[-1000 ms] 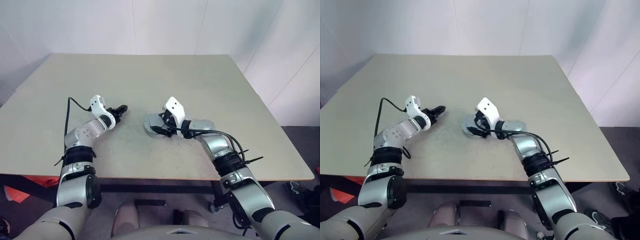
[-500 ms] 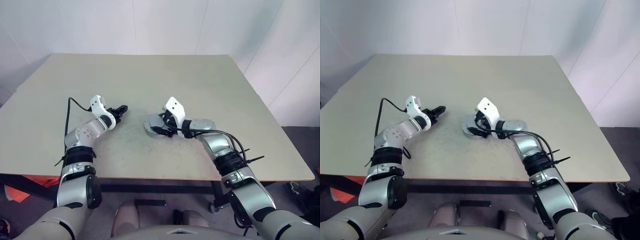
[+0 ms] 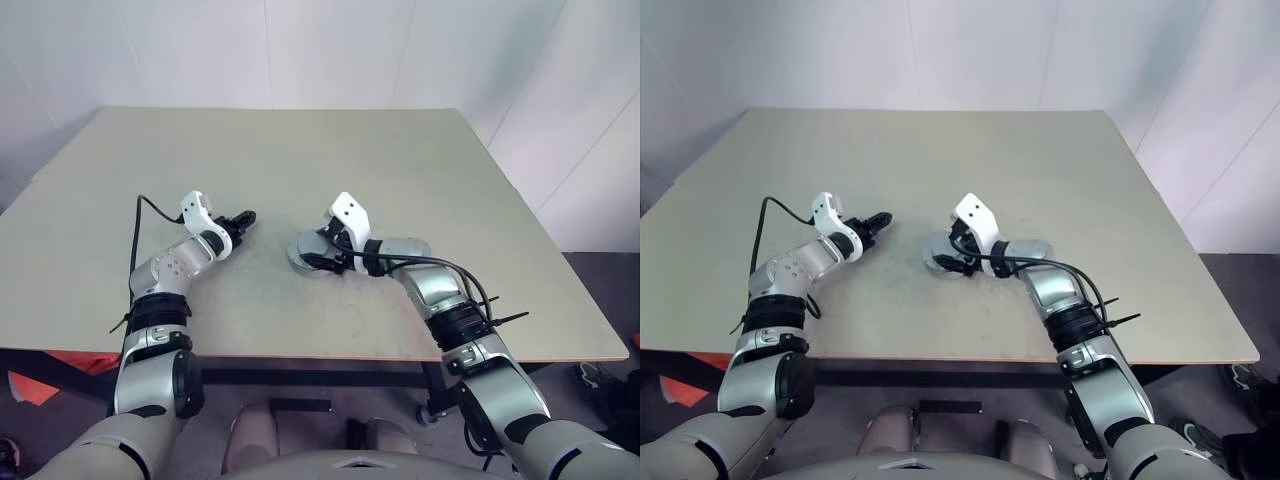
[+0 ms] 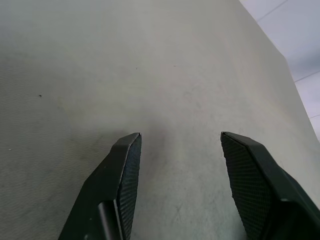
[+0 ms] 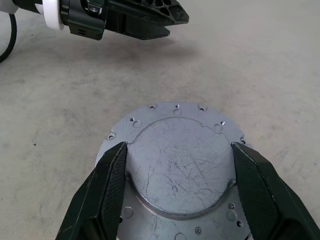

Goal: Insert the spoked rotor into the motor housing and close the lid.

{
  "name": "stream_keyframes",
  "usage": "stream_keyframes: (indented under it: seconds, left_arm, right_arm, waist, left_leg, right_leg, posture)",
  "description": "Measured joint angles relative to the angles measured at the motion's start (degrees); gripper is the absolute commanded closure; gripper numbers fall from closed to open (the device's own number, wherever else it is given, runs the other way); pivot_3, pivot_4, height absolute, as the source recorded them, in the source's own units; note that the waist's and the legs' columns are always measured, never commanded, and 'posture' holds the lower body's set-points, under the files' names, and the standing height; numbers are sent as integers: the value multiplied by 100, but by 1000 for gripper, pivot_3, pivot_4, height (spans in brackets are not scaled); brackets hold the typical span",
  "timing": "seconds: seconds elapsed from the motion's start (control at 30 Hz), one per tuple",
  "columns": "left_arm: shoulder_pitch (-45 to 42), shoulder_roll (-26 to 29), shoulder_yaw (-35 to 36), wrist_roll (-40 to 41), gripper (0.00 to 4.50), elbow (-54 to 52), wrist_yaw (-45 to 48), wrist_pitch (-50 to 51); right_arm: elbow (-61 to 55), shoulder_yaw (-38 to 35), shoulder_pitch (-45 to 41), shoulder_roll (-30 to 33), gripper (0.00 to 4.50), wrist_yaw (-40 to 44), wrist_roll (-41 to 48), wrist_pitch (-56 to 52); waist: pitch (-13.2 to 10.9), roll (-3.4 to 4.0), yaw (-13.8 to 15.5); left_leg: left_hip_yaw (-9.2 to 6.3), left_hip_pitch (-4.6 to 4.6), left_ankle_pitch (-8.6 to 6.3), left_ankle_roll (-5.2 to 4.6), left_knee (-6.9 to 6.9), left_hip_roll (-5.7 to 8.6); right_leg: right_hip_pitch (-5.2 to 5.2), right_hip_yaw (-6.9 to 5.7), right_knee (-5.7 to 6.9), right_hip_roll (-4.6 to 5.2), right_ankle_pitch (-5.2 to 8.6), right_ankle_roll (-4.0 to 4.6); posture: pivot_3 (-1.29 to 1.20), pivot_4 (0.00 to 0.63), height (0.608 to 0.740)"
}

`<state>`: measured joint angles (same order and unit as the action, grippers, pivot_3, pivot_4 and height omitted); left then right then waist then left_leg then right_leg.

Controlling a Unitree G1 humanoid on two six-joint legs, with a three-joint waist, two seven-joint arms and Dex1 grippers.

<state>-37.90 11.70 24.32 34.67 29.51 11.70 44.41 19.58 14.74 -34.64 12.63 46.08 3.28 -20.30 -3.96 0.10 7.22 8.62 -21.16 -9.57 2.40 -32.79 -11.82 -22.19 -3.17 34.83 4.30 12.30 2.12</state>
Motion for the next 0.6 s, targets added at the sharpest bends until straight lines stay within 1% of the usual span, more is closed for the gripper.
stream_keyframes:
  seconds: [0.17, 0.6]
  left_arm:
    - [1, -2, 0, 0, 1824, -1, 0, 0]
    - [5, -2, -1, 0, 1824, -1, 1, -4]
  right_arm:
    - [49, 69, 3, 36, 930, 31, -95, 216]
    - [181, 68, -18, 44, 930, 86, -126, 343]
  waist:
    - [0, 0, -4]
    - [0, 0, -9]
  left_leg:
    - [0, 2, 0, 0, 0, 0]
    - [1, 9, -1, -2, -1, 0]
  right_leg:
    - [0, 0, 1, 0, 0, 0]
    - [4, 0, 2, 0, 0, 0]
  posture:
    - [0, 0, 740]
    - [0, 0, 740]
